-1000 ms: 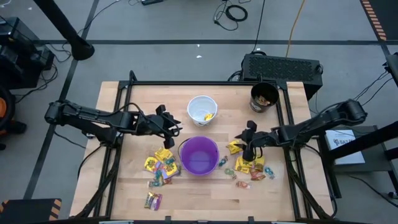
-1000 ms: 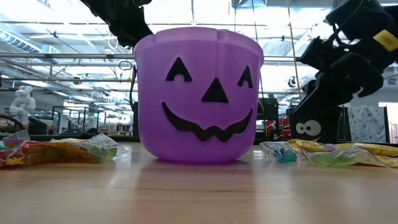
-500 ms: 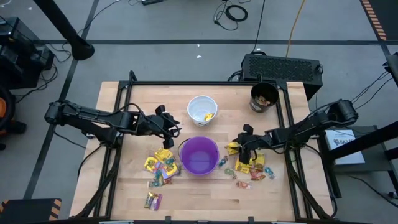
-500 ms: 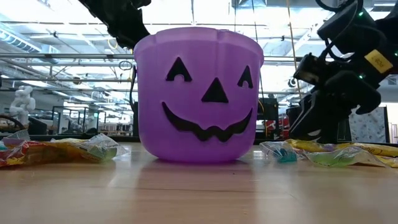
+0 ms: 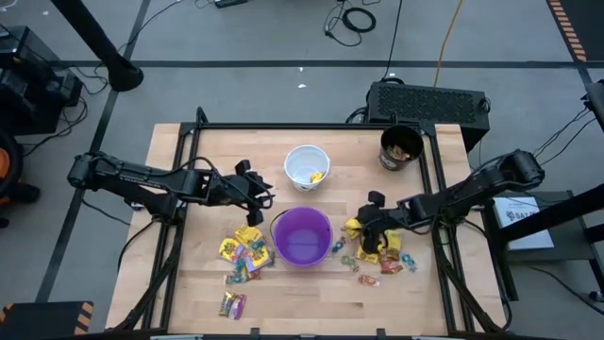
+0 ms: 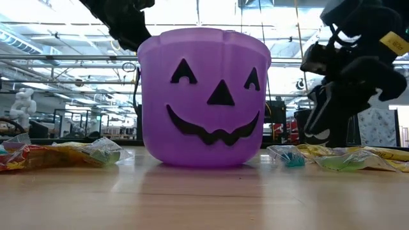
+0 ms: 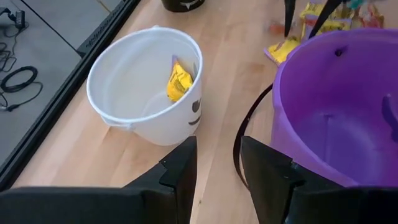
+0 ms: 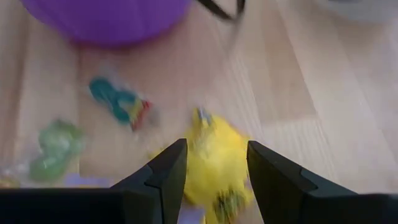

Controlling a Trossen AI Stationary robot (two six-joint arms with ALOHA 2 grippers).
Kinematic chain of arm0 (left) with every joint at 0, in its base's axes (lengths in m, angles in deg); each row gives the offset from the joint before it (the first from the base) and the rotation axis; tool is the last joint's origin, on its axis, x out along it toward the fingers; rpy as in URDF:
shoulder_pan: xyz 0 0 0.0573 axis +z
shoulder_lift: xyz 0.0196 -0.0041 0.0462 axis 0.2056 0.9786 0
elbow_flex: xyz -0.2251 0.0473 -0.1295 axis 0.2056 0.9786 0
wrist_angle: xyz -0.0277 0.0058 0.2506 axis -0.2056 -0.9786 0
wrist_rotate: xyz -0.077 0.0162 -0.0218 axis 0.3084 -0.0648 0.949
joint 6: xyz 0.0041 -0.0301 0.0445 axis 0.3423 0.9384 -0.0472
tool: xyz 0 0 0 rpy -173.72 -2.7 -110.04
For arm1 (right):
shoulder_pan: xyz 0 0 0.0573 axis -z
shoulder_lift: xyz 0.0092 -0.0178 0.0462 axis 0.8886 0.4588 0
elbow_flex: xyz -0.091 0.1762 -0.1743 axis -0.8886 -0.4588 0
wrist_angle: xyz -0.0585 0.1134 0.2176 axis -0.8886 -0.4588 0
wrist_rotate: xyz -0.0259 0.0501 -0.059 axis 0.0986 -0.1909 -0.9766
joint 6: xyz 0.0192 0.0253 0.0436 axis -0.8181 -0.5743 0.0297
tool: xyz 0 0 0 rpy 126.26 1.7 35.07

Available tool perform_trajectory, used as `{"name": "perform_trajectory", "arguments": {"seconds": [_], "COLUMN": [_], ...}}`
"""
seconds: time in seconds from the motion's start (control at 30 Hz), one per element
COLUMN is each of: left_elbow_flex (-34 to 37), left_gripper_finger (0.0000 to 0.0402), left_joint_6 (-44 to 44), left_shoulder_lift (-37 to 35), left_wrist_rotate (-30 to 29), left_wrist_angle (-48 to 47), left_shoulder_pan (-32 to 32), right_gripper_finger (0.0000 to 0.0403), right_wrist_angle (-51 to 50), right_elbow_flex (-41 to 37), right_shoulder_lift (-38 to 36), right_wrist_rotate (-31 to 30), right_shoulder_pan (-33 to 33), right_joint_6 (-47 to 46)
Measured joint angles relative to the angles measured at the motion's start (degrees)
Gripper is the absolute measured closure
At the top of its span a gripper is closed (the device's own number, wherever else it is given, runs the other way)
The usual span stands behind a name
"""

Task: Sort candy by brand, put in halloween buckets
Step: Put the yellow candy into the white bucket

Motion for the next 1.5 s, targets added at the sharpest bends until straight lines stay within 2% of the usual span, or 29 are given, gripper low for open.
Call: {"name": "perform_trajectory", "arguments": {"seconds": [0.13,0.3,0.43,0.57,0.7,0.9,1.13,1.33,1.5], "left_elbow_flex": [0.0,0.0,0.0,0.0,0.0,0.0,0.0,0.0,0.0], "left_gripper_finger": [0.0269,0.0269,0.0269,0.0269,0.0269,0.0269,0.0269,0.0269,0.0269], "left_joint_6": [0.0,0.0,0.1,0.2,0.2,0.2,0.1,0.1,0.0], "left_shoulder_lift": [0.0,0.0,0.0,0.0,0.0,0.0,0.0,0.0,0.0], "left_wrist_rotate": [-0.2,-0.2,-0.2,-0.2,-0.2,-0.2,-0.2,-0.2,-0.2], "left_wrist_angle": [-0.9,-0.9,-0.8,-0.6,-0.6,-0.5,-0.5,-0.5,-0.5], "left_shoulder_pan": [0.0,0.0,0.0,0.0,0.0,0.0,0.0,0.0,0.0], "right_gripper_finger": [0.0243,0.0243,0.0243,0.0243,0.0245,0.0292,0.0392,0.0400,0.0402], "right_wrist_angle": [-7.8,-7.7,-6.0,0.0,1.9,5.4,6.6,9.2,8.5], "right_elbow_flex": [1.4,-0.9,-1.7,-4.2,-6.2,-7.7,-8.2,-7.9,-4.6], "right_shoulder_lift": [0.5,1.3,1.3,1.2,1.2,1.2,1.2,-0.4,-6.1], "right_wrist_rotate": [-0.3,0.1,-0.1,-0.8,1.6,2.0,3.0,3.2,3.1], "right_shoulder_pan": [-1.0,-1.1,-0.5,0.6,1.5,1.5,1.9,1.9,1.8], "right_joint_6": [-4.3,-6.9,-7.3,-7.0,-7.1,-5.8,-3.1,1.4,6.3]}}
